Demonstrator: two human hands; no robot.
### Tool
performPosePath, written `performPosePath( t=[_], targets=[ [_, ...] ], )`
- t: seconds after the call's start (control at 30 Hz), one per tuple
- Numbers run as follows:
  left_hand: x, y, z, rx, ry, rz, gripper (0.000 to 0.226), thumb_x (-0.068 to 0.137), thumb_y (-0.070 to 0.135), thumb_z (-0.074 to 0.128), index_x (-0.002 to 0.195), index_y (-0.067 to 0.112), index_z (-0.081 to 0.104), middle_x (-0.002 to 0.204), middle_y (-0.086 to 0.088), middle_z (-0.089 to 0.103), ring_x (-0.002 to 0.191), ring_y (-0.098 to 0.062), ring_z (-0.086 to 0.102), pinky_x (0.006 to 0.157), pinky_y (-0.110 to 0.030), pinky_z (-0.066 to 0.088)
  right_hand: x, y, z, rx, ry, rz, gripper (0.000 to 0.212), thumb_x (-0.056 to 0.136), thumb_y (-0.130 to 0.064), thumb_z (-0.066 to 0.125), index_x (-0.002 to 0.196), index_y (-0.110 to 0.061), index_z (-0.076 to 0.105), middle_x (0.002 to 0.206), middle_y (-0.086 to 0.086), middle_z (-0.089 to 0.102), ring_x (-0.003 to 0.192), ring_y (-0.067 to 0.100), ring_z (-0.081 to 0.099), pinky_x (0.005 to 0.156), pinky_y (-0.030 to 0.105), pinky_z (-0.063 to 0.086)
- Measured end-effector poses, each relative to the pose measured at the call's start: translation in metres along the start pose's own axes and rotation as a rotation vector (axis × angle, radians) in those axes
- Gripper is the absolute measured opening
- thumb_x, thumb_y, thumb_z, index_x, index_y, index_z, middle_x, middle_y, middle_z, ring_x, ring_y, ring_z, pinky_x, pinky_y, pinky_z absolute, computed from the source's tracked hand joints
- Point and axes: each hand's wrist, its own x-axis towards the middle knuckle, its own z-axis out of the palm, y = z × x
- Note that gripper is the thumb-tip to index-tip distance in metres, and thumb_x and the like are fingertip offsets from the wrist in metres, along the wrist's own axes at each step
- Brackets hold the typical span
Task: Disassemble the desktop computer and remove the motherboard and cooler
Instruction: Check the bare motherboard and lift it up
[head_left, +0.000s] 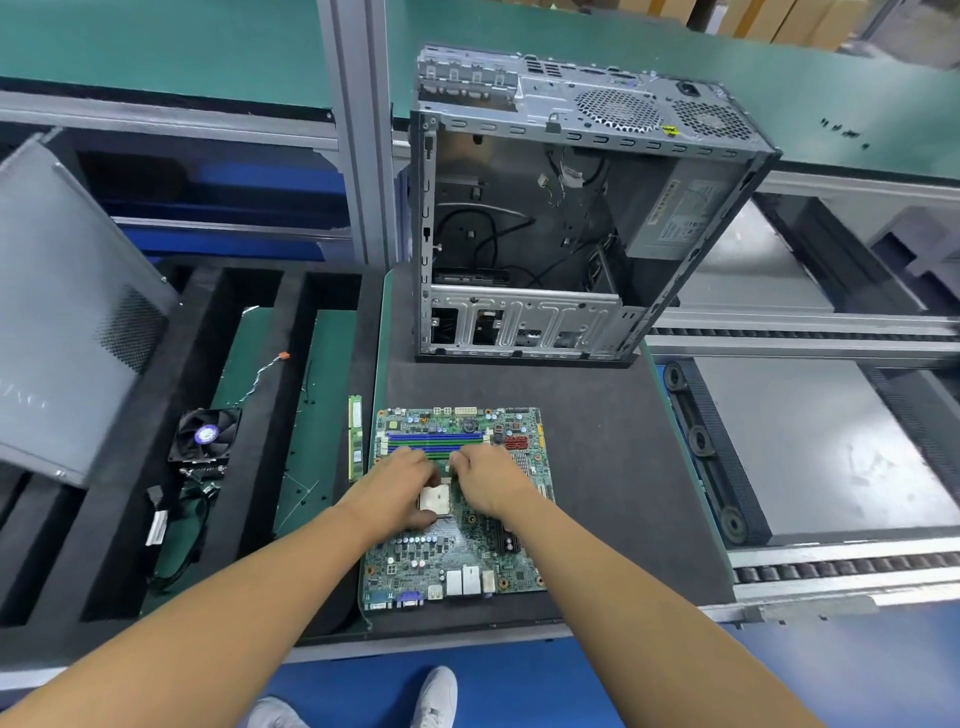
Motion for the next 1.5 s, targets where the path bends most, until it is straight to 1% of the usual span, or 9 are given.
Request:
performPosePath(
  t=[0.4, 0.67, 0.87, 1.07, 1.2, 1.33, 1.37, 1.43, 1.5],
  targets=[
    [0.004, 0.002, -0.002, 0.0, -0.023, -0.022, 0.049, 0.08, 0.044, 0.077, 0.119, 0.02, 0.06, 0.115, 0.004, 0.057, 0.112, -0.016, 0.049, 0.095, -0.028, 0.042, 0.001, 0.003, -0.001, 0.031, -0.027, -0.002, 0.038, 0.108, -0.026, 0.034, 0.103, -0.001, 0.062, 0.107, 0.019, 0.065, 0.099, 0.035, 0.059, 0.085, 0.038, 0.047],
    [0.005, -0.002, -0.011, -0.159, -0.041, -0.038, 0.043, 0.077, 0.04, 0.079, 0.11, 0.017, 0.062, 0.1, 0.005, 0.056, 0.094, -0.014, 0.054, 0.083, -0.027, 0.048, -0.004, 0.008, -0.001, 0.035, -0.046, -0.032, 0.034, 0.108, -0.029, 0.034, 0.095, -0.008, 0.057, 0.104, 0.018, 0.063, 0.09, 0.029, 0.055, 0.078, 0.034, 0.041],
    [0.003, -0.008, -0.015, -0.159, -0.112, -0.003, 0.046, 0.077, 0.039, 0.078, 0.113, 0.018, 0.058, 0.107, 0.006, 0.052, 0.102, -0.012, 0.05, 0.091, -0.026, 0.044, -0.004, 0.009, -0.002, 0.09, -0.059, -0.017, 0.037, 0.107, -0.03, 0.035, 0.099, -0.004, 0.06, 0.104, 0.017, 0.065, 0.092, 0.03, 0.057, 0.079, 0.034, 0.042],
    [-0.007, -0.011, -0.018, -0.311, -0.033, -0.016, 0.039, 0.075, 0.035, 0.08, 0.108, 0.025, 0.06, 0.105, 0.011, 0.054, 0.099, -0.007, 0.051, 0.089, -0.02, 0.044, -0.004, 0.012, -0.001, 0.194, -0.094, 0.009, 0.035, 0.104, -0.034, 0.043, 0.1, -0.005, 0.063, 0.1, 0.015, 0.069, 0.093, 0.033, 0.064, 0.086, 0.045, 0.053],
    [-0.016, -0.014, -0.029, -0.683, -0.026, -0.147, 0.027, 0.075, 0.028, 0.085, 0.096, 0.028, 0.069, 0.096, 0.012, 0.07, 0.09, -0.001, 0.064, 0.081, -0.014, 0.049, -0.004, 0.014, -0.009, 0.252, -0.129, 0.0, 0.032, 0.097, -0.037, 0.053, 0.099, -0.01, 0.07, 0.095, 0.012, 0.073, 0.09, 0.031, 0.069, 0.086, 0.049, 0.056],
    [-0.028, -0.027, -0.036, -1.329, -0.122, -0.381, 0.031, 0.079, 0.019, 0.082, 0.107, 0.011, 0.071, 0.102, -0.011, 0.074, 0.095, -0.023, 0.071, 0.088, -0.036, 0.058, -0.006, -0.003, -0.016, 0.313, -0.089, -0.138, 0.021, 0.094, -0.031, 0.058, 0.113, -0.028, 0.066, 0.094, -0.006, 0.067, 0.064, 0.008, 0.059, 0.06, 0.026, 0.053],
    [-0.031, -0.031, -0.037, -1.499, -0.168, -0.433, 0.037, 0.078, 0.021, 0.082, 0.11, 0.007, 0.071, 0.105, -0.015, 0.073, 0.097, -0.025, 0.071, 0.087, -0.037, 0.058, -0.005, -0.01, -0.017, 0.324, -0.098, -0.188, 0.024, 0.093, -0.029, 0.06, 0.116, -0.031, 0.063, 0.099, -0.008, 0.065, 0.066, 0.008, 0.059, 0.059, 0.024, 0.052],
    [-0.038, -0.042, -0.038, -1.757, -0.226, -0.532, 0.048, 0.075, 0.026, 0.082, 0.116, 0.004, 0.069, 0.111, -0.019, 0.071, 0.099, -0.028, 0.07, 0.084, -0.037, 0.058, -0.003, -0.024, -0.017, 0.269, -0.13, -0.296, 0.033, 0.091, -0.026, 0.063, 0.122, -0.034, 0.058, 0.114, -0.009, 0.06, 0.086, 0.016, 0.063, 0.074, 0.028, 0.057],
    [-0.043, -0.053, -0.036, -1.934, -0.208, -0.589, 0.054, 0.075, 0.027, 0.082, 0.12, 0.002, 0.066, 0.113, -0.021, 0.069, 0.098, -0.03, 0.07, 0.081, -0.037, 0.058, 0.0, -0.033, -0.017, 0.185, -0.136, -0.374, 0.045, 0.089, -0.027, 0.064, 0.132, -0.032, 0.053, 0.12, -0.009, 0.056, 0.094, 0.015, 0.058, 0.087, 0.031, 0.053]
  ],
)
